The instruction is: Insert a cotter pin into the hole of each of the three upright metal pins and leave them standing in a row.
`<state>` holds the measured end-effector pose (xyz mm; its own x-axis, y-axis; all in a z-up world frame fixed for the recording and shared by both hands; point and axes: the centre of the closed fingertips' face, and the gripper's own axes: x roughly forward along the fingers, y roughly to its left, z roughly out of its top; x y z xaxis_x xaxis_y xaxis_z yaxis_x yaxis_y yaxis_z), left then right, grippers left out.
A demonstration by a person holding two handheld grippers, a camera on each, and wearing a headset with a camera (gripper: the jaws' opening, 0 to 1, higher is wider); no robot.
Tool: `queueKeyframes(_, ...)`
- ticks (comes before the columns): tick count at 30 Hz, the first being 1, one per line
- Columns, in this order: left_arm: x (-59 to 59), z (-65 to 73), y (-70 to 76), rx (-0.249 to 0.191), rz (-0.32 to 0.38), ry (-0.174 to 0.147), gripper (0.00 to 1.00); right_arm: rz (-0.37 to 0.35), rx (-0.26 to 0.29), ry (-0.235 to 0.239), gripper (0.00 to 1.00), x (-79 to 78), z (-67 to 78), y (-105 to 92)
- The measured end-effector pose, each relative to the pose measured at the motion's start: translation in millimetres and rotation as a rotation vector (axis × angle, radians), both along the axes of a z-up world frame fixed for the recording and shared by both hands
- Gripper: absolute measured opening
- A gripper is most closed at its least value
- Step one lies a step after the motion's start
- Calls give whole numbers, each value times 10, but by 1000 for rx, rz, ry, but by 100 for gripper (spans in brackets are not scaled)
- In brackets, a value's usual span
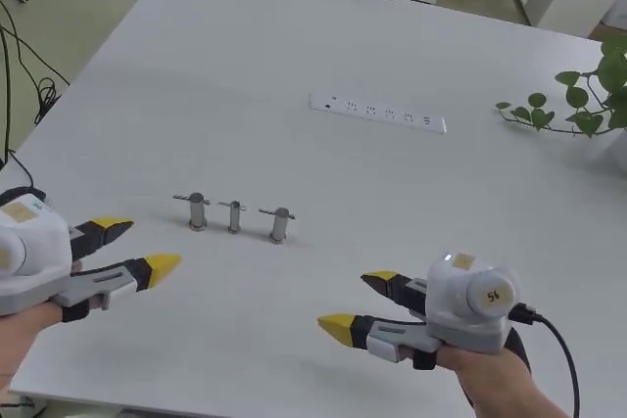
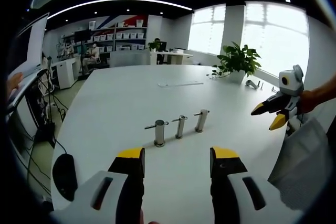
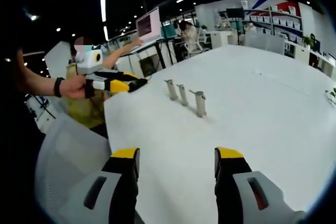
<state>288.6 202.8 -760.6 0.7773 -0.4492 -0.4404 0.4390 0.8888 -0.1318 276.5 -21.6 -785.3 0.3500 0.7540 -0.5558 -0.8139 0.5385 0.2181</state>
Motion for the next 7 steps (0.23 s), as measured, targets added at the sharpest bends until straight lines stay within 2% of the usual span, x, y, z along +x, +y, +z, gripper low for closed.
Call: queueKeyframes(7, 0, 3, 29, -10, 17, 0, 49, -3, -1, -1, 60, -15, 6, -18)
